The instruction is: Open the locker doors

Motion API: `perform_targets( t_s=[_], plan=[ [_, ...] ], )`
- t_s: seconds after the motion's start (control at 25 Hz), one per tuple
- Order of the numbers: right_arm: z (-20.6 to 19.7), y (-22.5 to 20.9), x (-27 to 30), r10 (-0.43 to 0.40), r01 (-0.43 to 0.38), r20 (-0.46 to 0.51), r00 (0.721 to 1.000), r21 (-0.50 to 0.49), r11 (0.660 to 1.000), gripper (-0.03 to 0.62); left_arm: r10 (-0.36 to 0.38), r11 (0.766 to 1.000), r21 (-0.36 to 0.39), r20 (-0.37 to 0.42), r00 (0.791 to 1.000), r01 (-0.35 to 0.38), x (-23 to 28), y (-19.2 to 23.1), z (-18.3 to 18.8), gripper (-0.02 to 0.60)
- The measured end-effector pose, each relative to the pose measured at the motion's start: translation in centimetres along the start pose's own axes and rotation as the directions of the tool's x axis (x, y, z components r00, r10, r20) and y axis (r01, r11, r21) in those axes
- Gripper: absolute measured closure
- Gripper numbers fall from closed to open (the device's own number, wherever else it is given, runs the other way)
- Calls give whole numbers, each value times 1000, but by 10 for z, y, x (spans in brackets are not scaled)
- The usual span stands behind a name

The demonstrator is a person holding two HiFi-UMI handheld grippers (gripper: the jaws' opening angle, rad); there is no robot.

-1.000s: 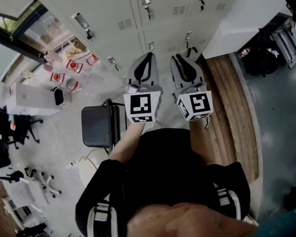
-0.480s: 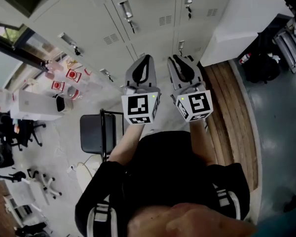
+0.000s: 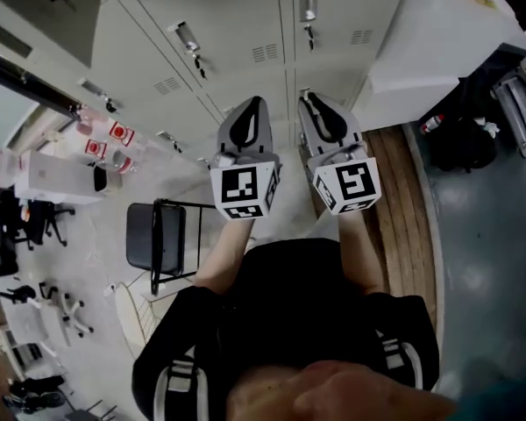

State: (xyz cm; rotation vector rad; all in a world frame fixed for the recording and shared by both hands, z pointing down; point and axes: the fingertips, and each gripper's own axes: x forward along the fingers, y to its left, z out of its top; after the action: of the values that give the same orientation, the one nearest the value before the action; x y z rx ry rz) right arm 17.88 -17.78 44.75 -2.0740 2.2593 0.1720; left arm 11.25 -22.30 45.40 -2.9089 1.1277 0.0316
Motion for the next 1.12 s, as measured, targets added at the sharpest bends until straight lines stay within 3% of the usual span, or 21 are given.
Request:
perform_targets(
  t_s=[0.12, 0.64, 1.0, 1.12],
  plan=[
    [-1, -29, -3, 22, -22, -13, 1000, -2, 1000, 530, 56, 998, -39, 14, 998, -56, 21, -9, 0, 572],
    [59, -142, -15, 221, -221, -17, 975, 2, 975, 530, 219, 976, -7, 44, 975, -219, 95, -99, 69, 572],
    [119, -161, 2, 303, -303, -2, 953, 14, 953, 530, 261, 965, -6, 53, 964, -261, 115, -109, 129, 572],
    [128, -165, 7, 323, -323, 8, 946, 54, 945, 530, 261, 965, -11, 20, 965, -261, 120, -107, 138, 572]
  ],
)
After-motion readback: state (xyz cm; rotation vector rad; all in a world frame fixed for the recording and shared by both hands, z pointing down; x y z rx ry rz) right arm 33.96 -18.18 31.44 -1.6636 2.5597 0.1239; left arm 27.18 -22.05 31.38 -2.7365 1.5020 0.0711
